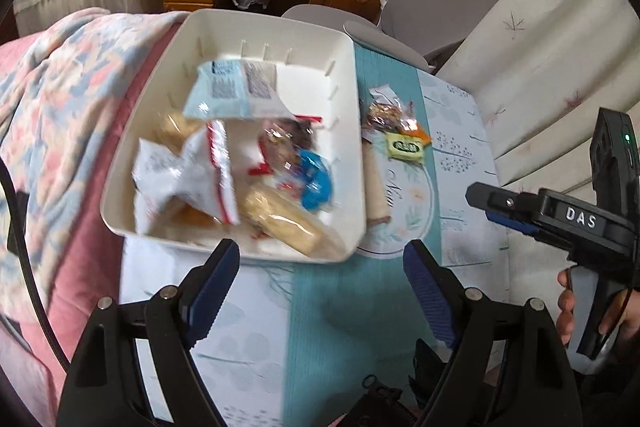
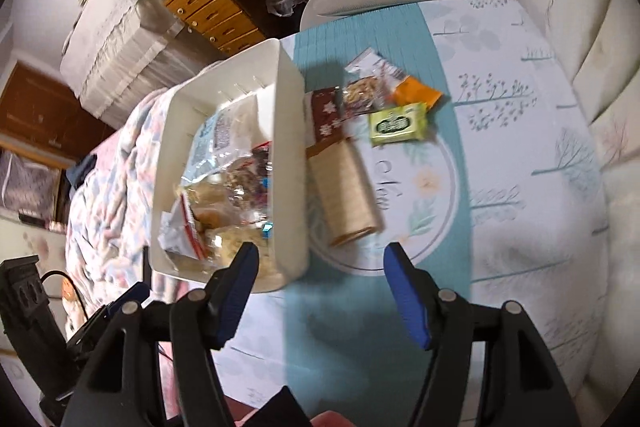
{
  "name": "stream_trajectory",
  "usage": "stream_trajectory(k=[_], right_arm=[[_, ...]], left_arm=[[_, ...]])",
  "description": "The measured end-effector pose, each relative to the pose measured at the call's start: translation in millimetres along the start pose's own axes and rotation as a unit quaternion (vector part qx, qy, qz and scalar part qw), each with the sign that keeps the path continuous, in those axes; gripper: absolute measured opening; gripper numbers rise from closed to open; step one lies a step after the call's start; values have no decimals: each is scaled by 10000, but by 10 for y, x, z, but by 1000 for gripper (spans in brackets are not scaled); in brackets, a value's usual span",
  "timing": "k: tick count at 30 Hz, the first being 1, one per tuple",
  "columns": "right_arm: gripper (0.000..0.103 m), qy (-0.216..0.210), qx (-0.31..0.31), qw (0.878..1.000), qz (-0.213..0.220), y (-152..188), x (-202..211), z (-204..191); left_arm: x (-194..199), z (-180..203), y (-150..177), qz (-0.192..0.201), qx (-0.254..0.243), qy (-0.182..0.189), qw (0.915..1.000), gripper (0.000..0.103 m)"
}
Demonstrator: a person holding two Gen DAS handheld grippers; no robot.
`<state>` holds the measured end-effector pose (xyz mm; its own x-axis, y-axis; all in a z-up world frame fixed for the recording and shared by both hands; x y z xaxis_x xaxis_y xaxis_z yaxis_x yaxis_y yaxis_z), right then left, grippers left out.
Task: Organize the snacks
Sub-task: 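Move both tools back toward the orange bar and green pastry pack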
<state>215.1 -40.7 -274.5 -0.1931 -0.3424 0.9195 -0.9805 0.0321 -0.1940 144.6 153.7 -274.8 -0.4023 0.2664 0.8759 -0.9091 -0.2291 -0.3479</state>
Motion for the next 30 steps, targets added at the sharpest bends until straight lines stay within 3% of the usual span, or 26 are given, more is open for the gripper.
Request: stream_trajectory(k=[8, 19, 30], right_arm=[[65, 119, 538, 9985, 44, -218, 72, 373], [65, 380, 1063, 9932, 296, -675, 47, 835], [65, 302, 1334, 9895, 466, -1227, -301, 1106]], left_arm=[[-186, 471, 124, -1, 411, -111, 9991, 90], [-682, 1015, -80, -328, 1172, 230, 9923, 90], [-1276, 1128, -431, -331, 1031, -188, 9939, 90]])
Point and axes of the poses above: each gripper's, at about its wrist camera, not at the fingertips, and x roughly against the way its jaws point, z to its right, y to its underside, the point moved 6 cm from there along -x, roughly the way its jaws point, and after that the axes turned 3 degrees about y, right-handed, at the moved point
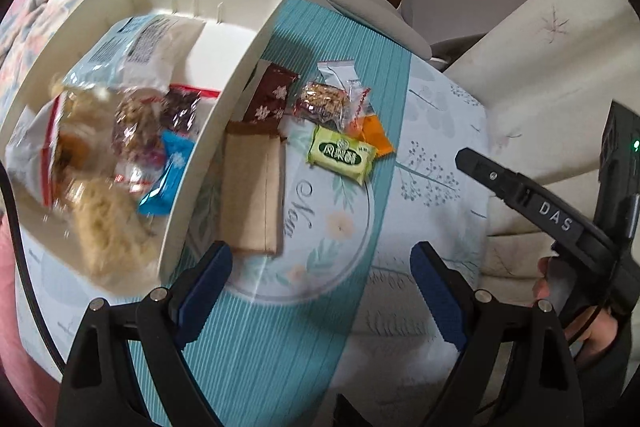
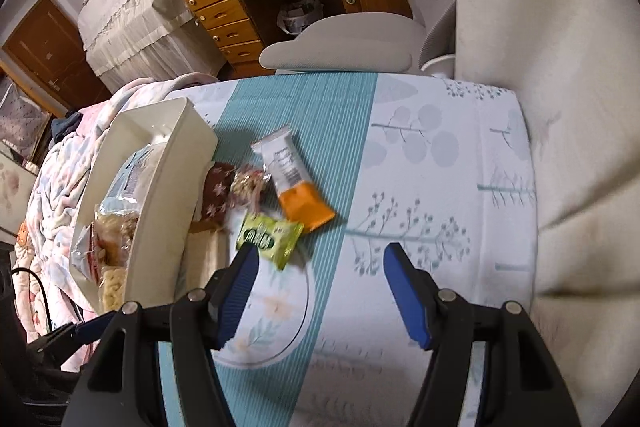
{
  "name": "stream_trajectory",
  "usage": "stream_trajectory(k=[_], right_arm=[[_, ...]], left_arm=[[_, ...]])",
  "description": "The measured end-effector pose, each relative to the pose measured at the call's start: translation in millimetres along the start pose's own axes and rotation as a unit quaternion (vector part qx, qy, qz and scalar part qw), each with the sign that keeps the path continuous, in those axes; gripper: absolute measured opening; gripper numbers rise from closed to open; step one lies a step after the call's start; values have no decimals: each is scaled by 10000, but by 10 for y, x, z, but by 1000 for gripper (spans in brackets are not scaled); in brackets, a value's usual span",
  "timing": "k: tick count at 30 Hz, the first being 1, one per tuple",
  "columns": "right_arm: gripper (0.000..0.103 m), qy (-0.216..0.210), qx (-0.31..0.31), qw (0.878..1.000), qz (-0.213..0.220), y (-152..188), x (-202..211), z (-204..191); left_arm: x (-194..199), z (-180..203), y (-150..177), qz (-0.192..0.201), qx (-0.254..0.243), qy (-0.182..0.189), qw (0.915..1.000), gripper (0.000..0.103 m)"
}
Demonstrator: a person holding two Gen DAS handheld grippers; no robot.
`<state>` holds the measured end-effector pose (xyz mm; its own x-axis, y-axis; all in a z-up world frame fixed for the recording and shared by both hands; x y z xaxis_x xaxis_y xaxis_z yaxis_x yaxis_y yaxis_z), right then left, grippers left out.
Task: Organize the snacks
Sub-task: 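Move both tools back toward the orange bar and green pastry pack, then grasp the orange-and-white bar with the right gripper while the left grasps the green pastry pack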
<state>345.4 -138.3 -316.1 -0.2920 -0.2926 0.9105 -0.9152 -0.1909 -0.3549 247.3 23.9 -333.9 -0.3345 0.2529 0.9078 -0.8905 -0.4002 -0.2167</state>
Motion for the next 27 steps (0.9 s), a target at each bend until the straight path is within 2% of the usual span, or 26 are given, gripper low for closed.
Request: stream_trajectory(k=[8, 14, 17, 21, 27], right_arm=[[65, -247, 515, 9984, 60, -165, -401, 12], [65, -410, 1142, 9926, 84, -230, -698, -92], [65, -481, 1416, 9887, 10, -237, -845, -151], [65, -593, 1617, 9849, -194, -215, -1014, -220], [63, -720, 1808, 9805, -282, -184, -1169, -341]], left_arm=[[-396, 131, -195, 62, -562, -226, 9981, 90], [-658, 295, -308, 225, -1037, 61, 9943, 90], [-777, 349, -350, 362, -1249, 35, 9915, 90], [-920, 363, -428, 497, -1390, -159, 9889, 90], [-1055, 332, -540, 698, -1445, -323, 9865, 90]])
Point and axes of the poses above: each gripper's, at about its wrist camera, not at the fingertips, and x roughly against the way its jaws point, z to its right, y to its underside, the point moved 6 cm from there along -x, roughly the way its jaws point, and after that the axes turned 3 degrees about y, right-handed, at the moved point
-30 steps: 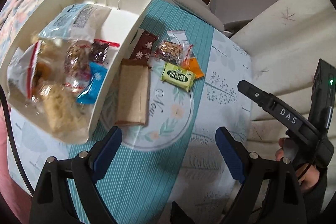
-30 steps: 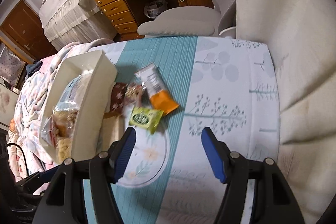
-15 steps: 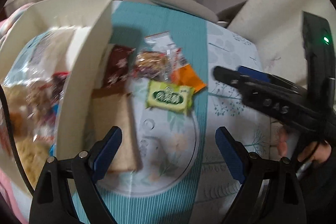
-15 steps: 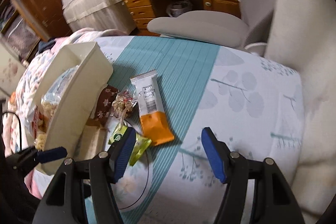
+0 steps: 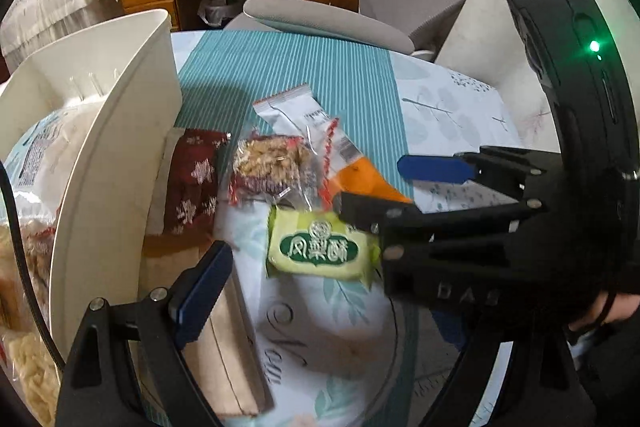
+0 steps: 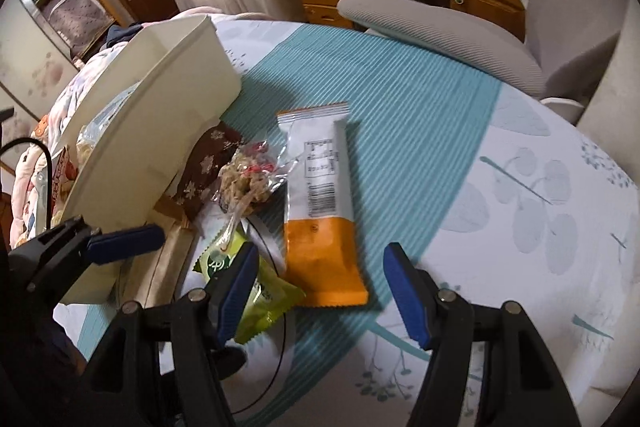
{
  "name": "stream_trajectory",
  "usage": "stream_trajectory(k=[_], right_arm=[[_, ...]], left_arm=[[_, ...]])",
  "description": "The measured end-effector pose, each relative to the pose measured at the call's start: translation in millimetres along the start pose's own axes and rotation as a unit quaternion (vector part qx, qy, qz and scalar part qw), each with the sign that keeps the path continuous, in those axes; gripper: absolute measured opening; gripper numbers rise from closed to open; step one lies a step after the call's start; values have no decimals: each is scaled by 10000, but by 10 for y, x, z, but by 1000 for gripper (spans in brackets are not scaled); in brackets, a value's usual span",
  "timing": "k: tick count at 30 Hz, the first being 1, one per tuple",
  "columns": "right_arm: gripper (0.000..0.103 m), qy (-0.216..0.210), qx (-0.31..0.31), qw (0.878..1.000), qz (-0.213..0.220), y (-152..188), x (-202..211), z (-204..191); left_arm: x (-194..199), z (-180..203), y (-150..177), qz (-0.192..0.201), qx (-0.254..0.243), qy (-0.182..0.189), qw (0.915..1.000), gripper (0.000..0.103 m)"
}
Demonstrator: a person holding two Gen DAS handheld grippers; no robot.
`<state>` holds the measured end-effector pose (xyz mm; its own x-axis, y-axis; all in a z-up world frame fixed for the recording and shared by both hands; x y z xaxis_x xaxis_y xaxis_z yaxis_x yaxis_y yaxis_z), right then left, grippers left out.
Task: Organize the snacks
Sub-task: 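Grasp the orange-and-white bar with the right gripper while the left grasps the green pastry pack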
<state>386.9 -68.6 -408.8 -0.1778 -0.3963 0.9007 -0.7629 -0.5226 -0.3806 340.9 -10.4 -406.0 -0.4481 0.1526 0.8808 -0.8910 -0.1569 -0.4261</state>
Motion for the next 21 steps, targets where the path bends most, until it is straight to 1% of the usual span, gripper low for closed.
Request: stream_trajectory(k=[3, 5, 6, 7, 11, 14, 16, 17, 19, 21], right_arm=[[61, 74, -6, 10000, 26, -17, -42, -1], [55, 98, -2, 9999, 41, -31, -66, -3], [50, 99, 25, 9999, 21, -32, -84, -11], [47, 100, 42, 9999, 10, -30, -90, -9], [45, 158, 142, 9998, 66, -48, -98, -10], [44, 135, 168, 9997, 93, -64, -107, -6], [43, 138, 179, 9997, 95, -76, -115, -7], [42, 160, 185, 9997, 92, -81, -117, -5], [41, 212, 188, 9996, 70, -90, -120, -6], [40, 217, 148, 9997, 31, -94, -121, -1]], left_arm=[[-64, -3, -19, 65, -42, -33, 10000, 90], [-90, 0, -29, 131, -82, -60, 9999, 90], [-109, 2, -36, 148, -118, -99, 9998, 89], [-126, 9, -36, 154, -167, -120, 9997, 86], [-173, 22, -58, 216, -260, -168, 9993, 83], [-230, 23, -68, 186, -256, -143, 9994, 77], [-276, 18, -73, 132, -262, -162, 9994, 68], [-304, 14, -72, 91, -240, -140, 9996, 65], [-312, 8, -65, 130, -192, -128, 9996, 61], [-287, -2, -61, 243, -177, -169, 9994, 60]])
Point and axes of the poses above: each gripper's, at about its wrist camera, not at the fingertips, and x roughly against the way its jaws point, z to its right, y to its underside, the point moved 6 cm from there along -x, roughly the way its jaws point, and after that the axes turned 3 degrees about y, right-handed, at the moved point
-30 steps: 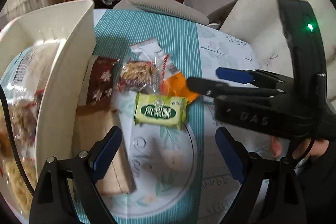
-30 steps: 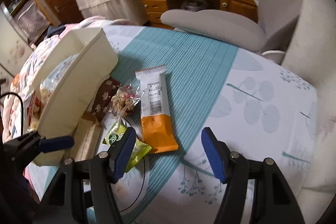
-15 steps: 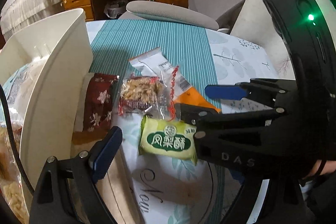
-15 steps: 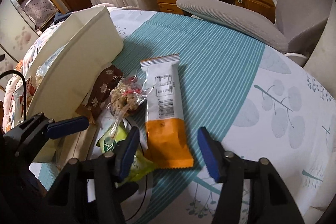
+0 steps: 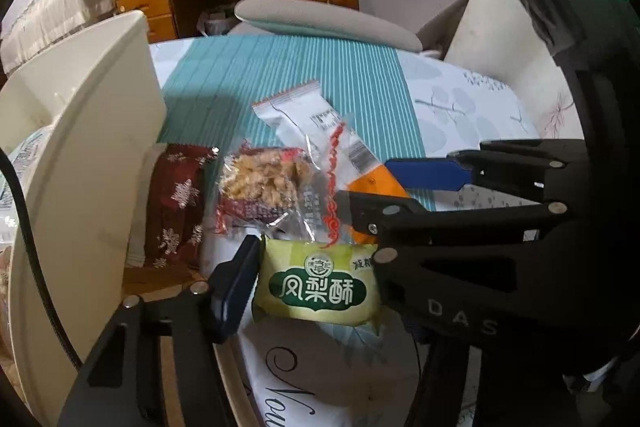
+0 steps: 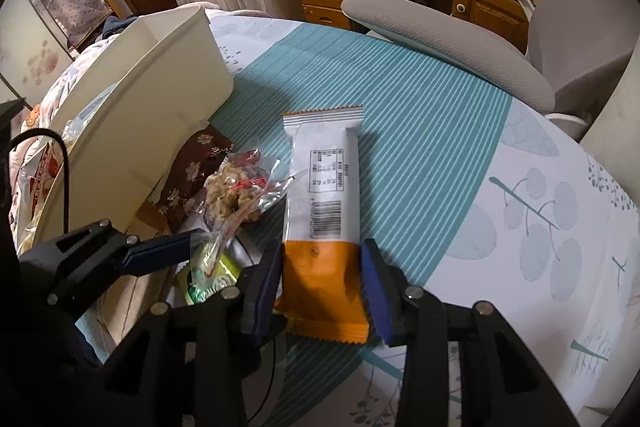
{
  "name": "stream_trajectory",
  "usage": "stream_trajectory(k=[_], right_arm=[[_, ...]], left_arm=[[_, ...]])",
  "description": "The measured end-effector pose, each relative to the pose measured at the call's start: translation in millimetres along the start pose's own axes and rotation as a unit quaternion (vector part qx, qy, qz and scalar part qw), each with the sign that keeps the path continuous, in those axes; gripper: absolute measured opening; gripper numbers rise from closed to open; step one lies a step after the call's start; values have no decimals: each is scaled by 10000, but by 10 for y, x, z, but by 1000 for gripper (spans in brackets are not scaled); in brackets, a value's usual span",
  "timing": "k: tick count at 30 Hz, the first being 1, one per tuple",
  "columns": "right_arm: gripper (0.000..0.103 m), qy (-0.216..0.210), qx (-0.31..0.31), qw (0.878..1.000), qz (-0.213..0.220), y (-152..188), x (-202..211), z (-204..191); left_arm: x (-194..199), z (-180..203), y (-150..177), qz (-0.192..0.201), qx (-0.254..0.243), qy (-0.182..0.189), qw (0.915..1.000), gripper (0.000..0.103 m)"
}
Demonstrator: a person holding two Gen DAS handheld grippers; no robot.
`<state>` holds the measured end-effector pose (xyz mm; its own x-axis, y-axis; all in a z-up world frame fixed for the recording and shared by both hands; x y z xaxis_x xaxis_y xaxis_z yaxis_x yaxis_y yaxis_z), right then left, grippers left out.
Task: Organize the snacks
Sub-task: 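Grasp the orange-and-white bar with the right gripper while the left grasps the green pastry pack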
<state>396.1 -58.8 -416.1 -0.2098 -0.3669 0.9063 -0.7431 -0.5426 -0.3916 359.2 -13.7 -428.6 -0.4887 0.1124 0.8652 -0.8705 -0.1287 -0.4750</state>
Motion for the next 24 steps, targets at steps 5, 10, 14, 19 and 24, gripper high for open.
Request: stream_trajectory(k=[5, 10, 14, 19, 24], right_arm=[[39, 52, -57, 9998, -172, 5, 5, 3], [39, 45, -229, 9992, -324, 50, 30, 40], [38, 106, -454, 9977, -492, 93, 61, 121], [38, 177, -880, 9939, -645, 203, 130, 279], [38, 157, -1254, 9889, -779, 347, 230, 339]], left_arm=[[24, 0, 51, 11, -141, -60, 9999, 58], [81, 18, 125, 60, -234, -96, 9997, 51], [100, 18, 148, 39, -220, -111, 9997, 51], [163, 11, 229, -111, -106, -25, 9999, 51], [233, 17, 332, -320, -7, 29, 9995, 50]])
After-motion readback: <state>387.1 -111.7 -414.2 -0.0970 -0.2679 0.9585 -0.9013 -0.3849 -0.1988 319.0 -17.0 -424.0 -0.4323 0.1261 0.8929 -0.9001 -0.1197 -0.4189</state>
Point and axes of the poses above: each gripper's, at about its wrist camera, not at the fingertips, and x roughly against the way its jaws point, z to its right, y to its underside, the point moved 6 cm from there along -x, roughly the way its jaws point, and after that the axes turned 3 degrees about y, right-handed, at the moved point
